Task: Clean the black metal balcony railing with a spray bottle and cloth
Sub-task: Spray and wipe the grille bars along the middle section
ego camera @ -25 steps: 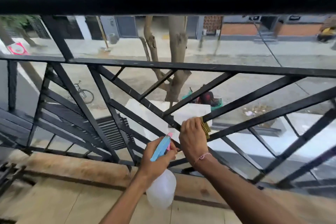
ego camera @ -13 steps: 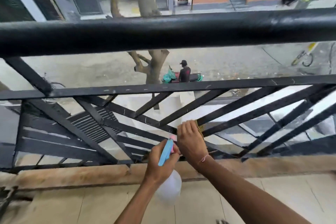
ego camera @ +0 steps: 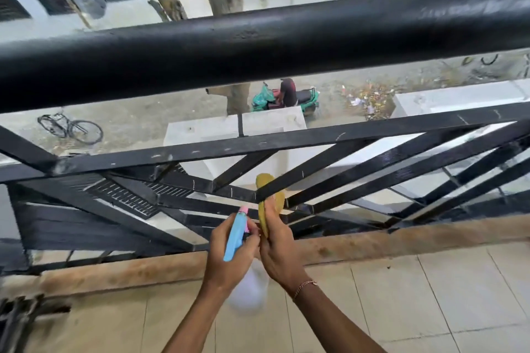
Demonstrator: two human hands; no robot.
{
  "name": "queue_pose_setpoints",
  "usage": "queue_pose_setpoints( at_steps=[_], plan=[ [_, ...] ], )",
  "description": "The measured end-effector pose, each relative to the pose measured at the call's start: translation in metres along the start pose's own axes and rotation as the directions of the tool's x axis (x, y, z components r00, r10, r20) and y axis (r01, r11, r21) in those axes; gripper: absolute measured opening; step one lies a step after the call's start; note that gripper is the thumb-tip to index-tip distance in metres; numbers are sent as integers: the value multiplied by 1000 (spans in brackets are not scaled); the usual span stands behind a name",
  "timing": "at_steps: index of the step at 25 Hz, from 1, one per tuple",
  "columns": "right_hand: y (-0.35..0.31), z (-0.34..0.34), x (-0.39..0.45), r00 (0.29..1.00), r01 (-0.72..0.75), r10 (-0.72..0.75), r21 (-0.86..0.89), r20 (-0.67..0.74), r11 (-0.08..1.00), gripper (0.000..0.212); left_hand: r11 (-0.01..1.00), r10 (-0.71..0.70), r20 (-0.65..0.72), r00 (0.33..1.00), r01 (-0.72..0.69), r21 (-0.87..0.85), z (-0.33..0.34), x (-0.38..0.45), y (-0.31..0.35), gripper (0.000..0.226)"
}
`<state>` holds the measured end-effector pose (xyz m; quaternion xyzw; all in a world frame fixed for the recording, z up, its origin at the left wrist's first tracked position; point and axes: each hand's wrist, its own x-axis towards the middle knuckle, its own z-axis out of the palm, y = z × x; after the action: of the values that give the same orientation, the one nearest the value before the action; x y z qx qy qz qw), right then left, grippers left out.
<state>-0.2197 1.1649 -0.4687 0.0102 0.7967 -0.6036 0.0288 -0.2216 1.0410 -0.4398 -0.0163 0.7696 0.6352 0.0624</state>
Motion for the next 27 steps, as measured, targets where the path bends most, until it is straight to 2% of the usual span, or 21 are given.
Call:
queue_pose_setpoints(
  at_steps=[2,3,5,7,9,10,11,13,15,16,18,19,20,21,23,24,25,27],
  plan=[
    [22,-9,-1,993,45,-13,-279,114,959,85,999,-19,-3,1000,19,44,-2,-3,-3,11],
    [33,-15,-2,991,88,-39,-410,127,908,99,997,-35,-14,999,36,62,-1,-6,-3,10],
    [35,-21,-2,993,98,-52,-495,106,863,104,995,-48,-28,998,50,91,2,-10,0,5],
    [17,-18,2,998,17,6,-388,56,922,86,992,-44,-19,999,46,117,7,-12,5,6],
    [-4,-12,5,997,-54,61,-157,40,986,65,993,-88,-36,995,91,70,11,-16,9,8],
    [-7,-12,5,997,-34,41,-104,66,994,63,992,-119,-65,991,122,43,12,-17,11,11],
    [-7,-15,5,996,9,1,-106,94,994,64,989,-141,-96,985,144,25,12,-18,12,13],
    [1,-31,3,974,144,-91,-260,205,955,72,990,-136,-105,985,140,34,14,-20,18,17],
    [15,-50,1,965,245,-146,-560,216,791,86,991,-124,-79,989,127,41,18,-22,24,20],
    [20,-57,-1,950,311,-239,-670,201,674,89,990,-131,-79,988,134,34,20,-24,26,20],
    [21,-68,-3,911,402,-284,-794,299,455,87,988,-153,-107,982,156,13,25,-28,25,16],
    [19,-72,-7,900,431,-270,-790,342,436,83,986,-167,-118,979,168,-1,27,-30,25,15],
    [18,-76,-9,907,419,-249,-770,339,481,78,984,-180,-118,977,180,-14,28,-31,24,14],
    [21,-83,-14,935,346,-156,-721,318,600,74,982,-191,-105,976,189,-21,31,-31,23,14],
    [16,-91,-36,967,164,-43,-485,250,859,62,984,-179,-79,981,180,6,37,-31,20,14],
    [14,-96,-50,991,75,-33,-320,133,944,51,986,-164,-56,985,166,32,40,-31,18,13],
    [14,-102,-60,1000,-22,23,-151,4,988,42,987,-151,-33,988,153,58,44,-31,16,12],
    [21,-110,-65,971,-183,179,-14,-159,983,34,985,-154,14,988,152,84,52,-31,13,11]
  ],
)
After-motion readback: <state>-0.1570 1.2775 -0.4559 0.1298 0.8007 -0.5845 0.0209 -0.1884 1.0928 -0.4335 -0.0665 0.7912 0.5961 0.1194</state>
